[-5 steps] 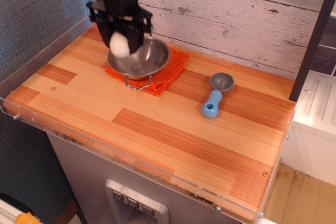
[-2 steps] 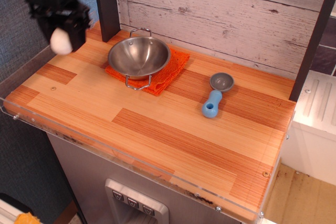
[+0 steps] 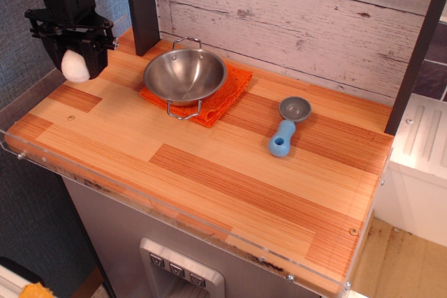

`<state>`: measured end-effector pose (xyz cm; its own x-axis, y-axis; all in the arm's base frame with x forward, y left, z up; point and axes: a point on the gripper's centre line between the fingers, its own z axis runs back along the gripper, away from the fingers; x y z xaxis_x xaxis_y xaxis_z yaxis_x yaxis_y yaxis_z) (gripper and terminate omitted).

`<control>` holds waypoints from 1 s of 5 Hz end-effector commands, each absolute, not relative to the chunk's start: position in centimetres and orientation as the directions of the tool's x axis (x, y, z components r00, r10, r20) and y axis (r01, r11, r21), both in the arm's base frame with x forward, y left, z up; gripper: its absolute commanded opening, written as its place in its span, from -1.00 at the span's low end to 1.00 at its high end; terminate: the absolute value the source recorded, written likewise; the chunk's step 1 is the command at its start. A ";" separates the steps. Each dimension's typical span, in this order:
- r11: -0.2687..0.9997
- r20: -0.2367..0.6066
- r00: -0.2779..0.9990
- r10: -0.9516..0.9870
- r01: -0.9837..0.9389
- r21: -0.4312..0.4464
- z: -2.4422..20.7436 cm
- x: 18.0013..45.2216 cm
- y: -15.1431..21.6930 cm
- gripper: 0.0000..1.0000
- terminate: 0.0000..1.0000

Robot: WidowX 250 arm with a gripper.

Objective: Move the white and black vegetable to the left center of the table.

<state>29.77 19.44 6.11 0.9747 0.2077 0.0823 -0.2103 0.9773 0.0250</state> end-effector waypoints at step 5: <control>0.982 0.108 0.980 0.166 -0.174 0.075 7.2 29.9 20.8 1.00 -1.00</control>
